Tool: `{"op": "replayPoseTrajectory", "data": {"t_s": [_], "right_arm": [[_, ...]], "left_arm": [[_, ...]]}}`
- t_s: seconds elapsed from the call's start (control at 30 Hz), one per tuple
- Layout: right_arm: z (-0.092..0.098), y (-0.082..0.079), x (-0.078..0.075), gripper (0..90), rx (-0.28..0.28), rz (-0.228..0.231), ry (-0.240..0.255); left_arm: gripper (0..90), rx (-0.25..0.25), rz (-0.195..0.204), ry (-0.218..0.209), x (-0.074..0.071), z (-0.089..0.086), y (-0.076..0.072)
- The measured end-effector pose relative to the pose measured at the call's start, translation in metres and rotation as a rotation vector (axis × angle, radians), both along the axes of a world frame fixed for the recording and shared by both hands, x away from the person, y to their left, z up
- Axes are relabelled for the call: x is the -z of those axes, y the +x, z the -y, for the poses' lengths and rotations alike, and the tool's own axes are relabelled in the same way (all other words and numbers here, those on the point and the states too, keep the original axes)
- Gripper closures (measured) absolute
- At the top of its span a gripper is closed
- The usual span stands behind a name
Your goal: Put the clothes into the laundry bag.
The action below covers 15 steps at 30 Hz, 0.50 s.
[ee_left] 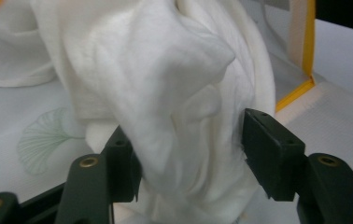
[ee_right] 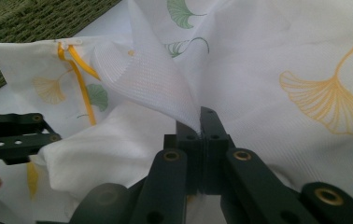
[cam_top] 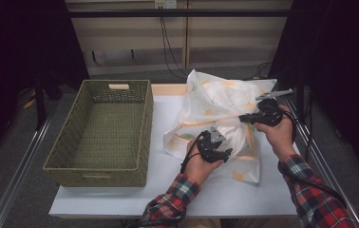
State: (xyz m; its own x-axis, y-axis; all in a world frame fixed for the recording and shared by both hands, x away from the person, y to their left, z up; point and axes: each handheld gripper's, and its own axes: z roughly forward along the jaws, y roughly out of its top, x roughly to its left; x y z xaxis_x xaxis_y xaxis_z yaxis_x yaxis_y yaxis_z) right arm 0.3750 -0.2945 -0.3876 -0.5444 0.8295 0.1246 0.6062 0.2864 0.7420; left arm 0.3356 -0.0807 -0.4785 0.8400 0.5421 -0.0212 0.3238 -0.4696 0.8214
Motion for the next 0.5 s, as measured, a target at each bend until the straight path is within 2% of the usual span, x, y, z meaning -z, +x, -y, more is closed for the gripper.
{"op": "replayPoseTrajectory", "data": {"t_s": [0.07, 0.13, 0.17, 0.2, 0.23, 0.33, 0.4, 0.47, 0.5], "right_arm": [[-0.001, -0.001, 0.001, 88.8, -0.005, 0.002, -0.001], [0.0, -0.002, 0.001, 88.8, -0.007, -0.008, 0.003], [0.0, -0.003, 0.001, 88.8, -0.002, -0.005, 0.007], [0.001, -0.003, 0.001, 88.8, -0.002, -0.008, 0.007], [0.002, -0.003, 0.001, 88.8, -0.004, -0.004, 0.01], [0.001, -0.004, -0.001, 88.8, -0.006, -0.003, 0.016], [0.0, -0.005, -0.002, 88.9, -0.017, -0.002, 0.015], [-0.001, -0.006, -0.003, 88.9, -0.019, -0.004, 0.013], [-0.001, -0.006, -0.003, 88.9, -0.024, -0.006, 0.019]], "left_arm": [[38.3, 0.009, 0.009, 0.027, 0.007, 0.006, 0.0], [37.3, 0.037, 0.022, 0.079, 0.008, 0.01, 0.0], [38.2, 0.022, 0.036, 0.081, 0.009, 0.013, -0.001], [43.4, 0.013, 0.042, 0.112, 0.009, 0.014, 0.0], [50.3, 0.009, 0.038, 0.101, 0.01, 0.015, 0.001], [69.0, 0.0, 0.038, 0.117, 0.006, 0.013, 0.004], [74.6, -0.004, 0.03, 0.108, 0.002, 0.013, 0.01], [76.8, -0.027, 0.016, 0.075, -0.001, 0.014, 0.012], [77.0, -0.036, 0.012, 0.073, -0.002, 0.015, 0.014]]}}
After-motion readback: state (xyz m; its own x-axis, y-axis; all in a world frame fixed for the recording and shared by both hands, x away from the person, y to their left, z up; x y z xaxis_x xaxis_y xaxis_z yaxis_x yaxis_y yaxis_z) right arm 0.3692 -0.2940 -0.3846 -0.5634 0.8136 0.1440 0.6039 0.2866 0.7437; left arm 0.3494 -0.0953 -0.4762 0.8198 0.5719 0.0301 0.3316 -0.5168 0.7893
